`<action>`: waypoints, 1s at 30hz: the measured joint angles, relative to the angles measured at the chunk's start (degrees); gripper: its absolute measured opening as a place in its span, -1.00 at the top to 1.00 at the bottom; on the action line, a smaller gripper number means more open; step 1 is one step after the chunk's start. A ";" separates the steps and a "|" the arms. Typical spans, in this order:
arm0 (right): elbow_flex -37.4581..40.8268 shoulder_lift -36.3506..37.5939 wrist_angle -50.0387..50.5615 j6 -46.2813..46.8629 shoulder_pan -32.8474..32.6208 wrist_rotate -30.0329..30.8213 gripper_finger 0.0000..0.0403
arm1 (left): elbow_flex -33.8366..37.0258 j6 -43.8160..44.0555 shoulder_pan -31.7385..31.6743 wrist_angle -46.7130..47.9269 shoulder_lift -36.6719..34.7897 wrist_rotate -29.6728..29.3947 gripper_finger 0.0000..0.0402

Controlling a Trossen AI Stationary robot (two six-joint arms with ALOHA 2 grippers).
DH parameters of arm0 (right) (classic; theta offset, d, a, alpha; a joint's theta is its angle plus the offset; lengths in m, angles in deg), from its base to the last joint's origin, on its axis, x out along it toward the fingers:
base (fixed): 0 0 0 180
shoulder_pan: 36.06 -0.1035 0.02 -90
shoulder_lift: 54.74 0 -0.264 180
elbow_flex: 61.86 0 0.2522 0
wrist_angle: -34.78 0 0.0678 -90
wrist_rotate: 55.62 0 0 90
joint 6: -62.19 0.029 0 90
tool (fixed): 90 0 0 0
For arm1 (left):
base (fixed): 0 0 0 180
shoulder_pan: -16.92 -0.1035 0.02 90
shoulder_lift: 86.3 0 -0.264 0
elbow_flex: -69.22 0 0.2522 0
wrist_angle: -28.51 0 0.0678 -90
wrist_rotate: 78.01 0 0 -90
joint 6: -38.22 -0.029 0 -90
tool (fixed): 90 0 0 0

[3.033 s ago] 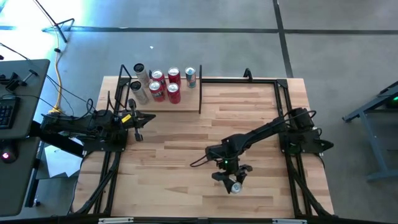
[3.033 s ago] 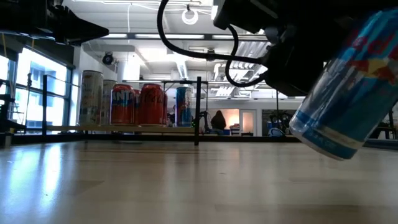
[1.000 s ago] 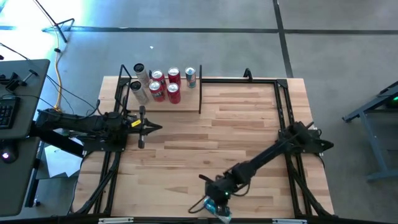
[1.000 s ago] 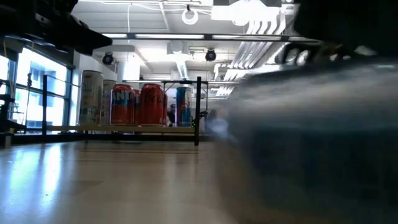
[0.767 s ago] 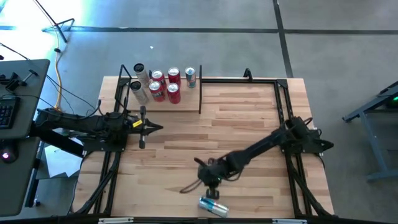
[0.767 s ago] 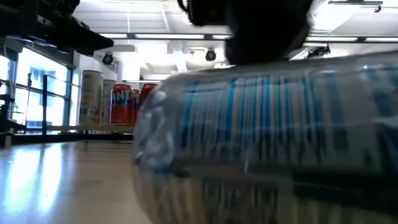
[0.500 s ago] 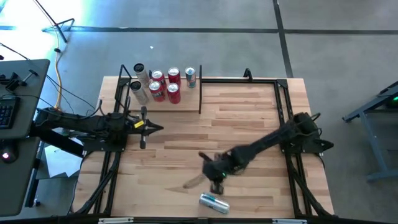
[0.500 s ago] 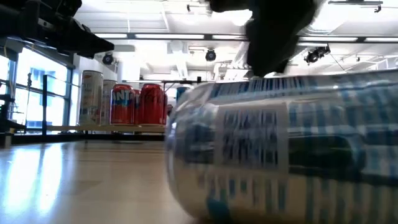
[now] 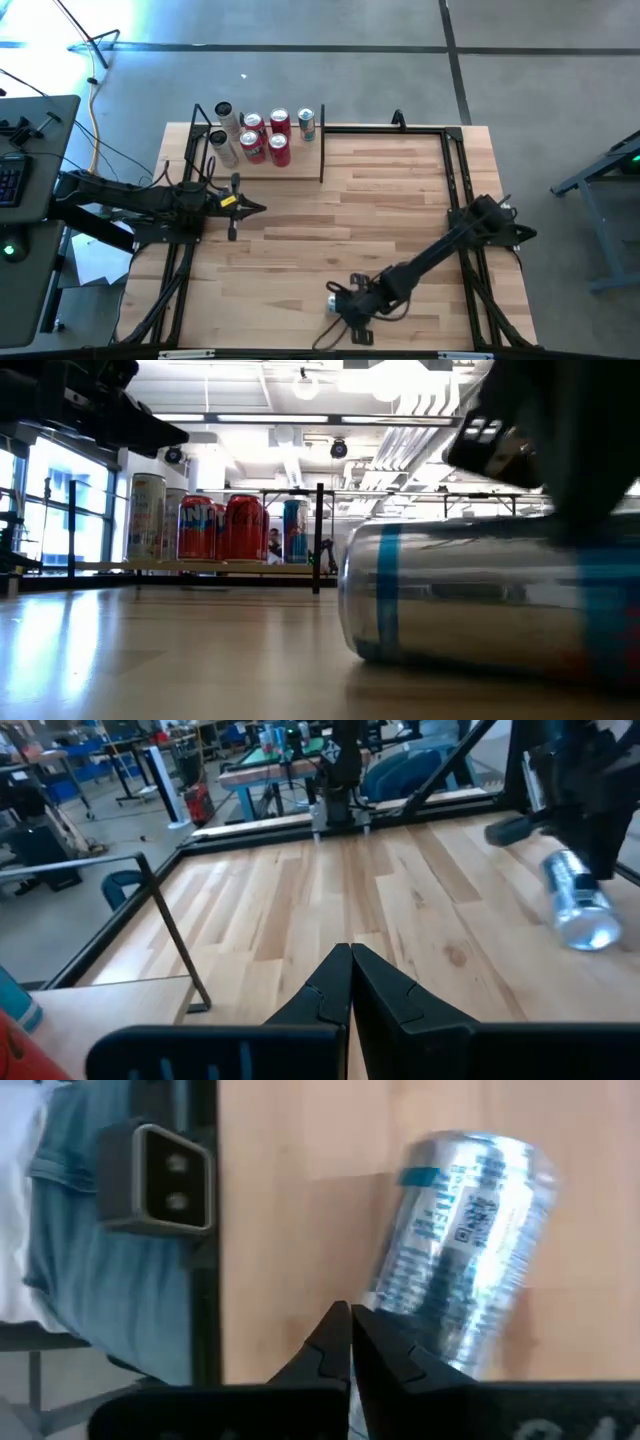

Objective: Place canned beverage on shelf
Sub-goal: Put the blue soda can aligned with the other blue soda can on the shelf

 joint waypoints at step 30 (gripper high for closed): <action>11.30 7.52 41.78 28.44 1.65 32.28 1.00 | -9.37 1.63 -0.26 -18.79 34.51 2.98 1.00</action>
